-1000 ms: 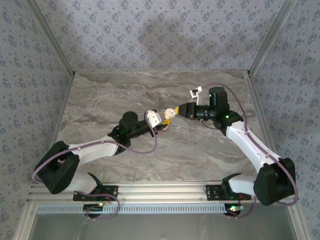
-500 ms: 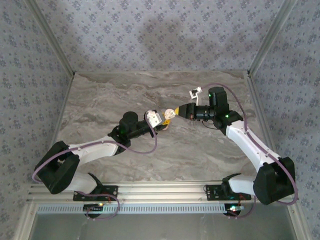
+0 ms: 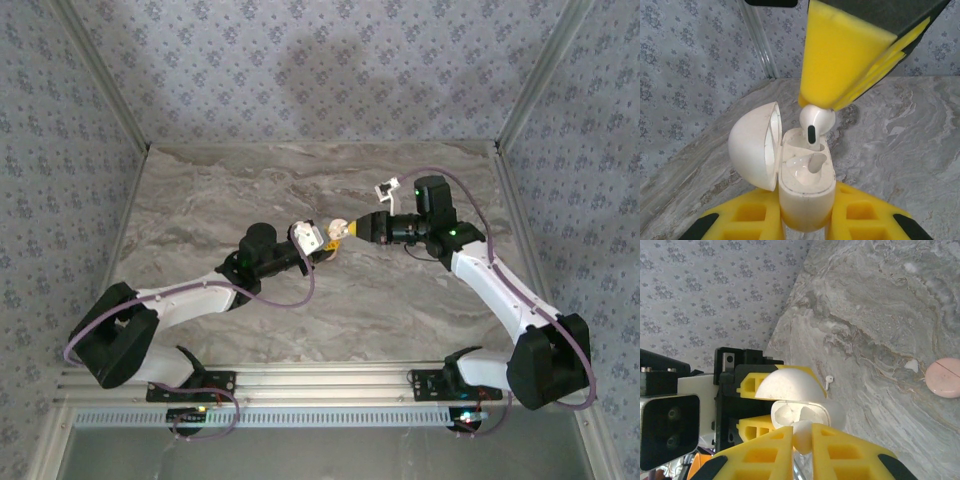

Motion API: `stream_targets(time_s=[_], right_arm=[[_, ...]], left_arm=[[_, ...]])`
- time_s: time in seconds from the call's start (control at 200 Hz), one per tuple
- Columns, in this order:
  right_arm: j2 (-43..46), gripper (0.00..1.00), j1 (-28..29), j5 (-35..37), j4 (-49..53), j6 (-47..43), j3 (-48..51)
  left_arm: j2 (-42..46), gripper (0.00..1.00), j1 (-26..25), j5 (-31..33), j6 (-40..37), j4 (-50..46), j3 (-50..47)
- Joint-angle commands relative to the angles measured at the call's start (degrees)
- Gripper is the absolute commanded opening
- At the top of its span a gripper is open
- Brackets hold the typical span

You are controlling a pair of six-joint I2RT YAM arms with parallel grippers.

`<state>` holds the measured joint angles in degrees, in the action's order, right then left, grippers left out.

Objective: Insert the wireless bluetooth earbuds into the charging case

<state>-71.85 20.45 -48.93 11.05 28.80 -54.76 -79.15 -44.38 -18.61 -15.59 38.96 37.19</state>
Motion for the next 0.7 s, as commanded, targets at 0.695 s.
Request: stream_targets(time_s=[0.695], right_arm=[[-1.4, 0.19, 2.4, 2.0, 0.5, -3.4, -4.1]], left_arm=[[2.9, 0.20, -0.5, -5.4, -1.4, 1.4, 1.7]])
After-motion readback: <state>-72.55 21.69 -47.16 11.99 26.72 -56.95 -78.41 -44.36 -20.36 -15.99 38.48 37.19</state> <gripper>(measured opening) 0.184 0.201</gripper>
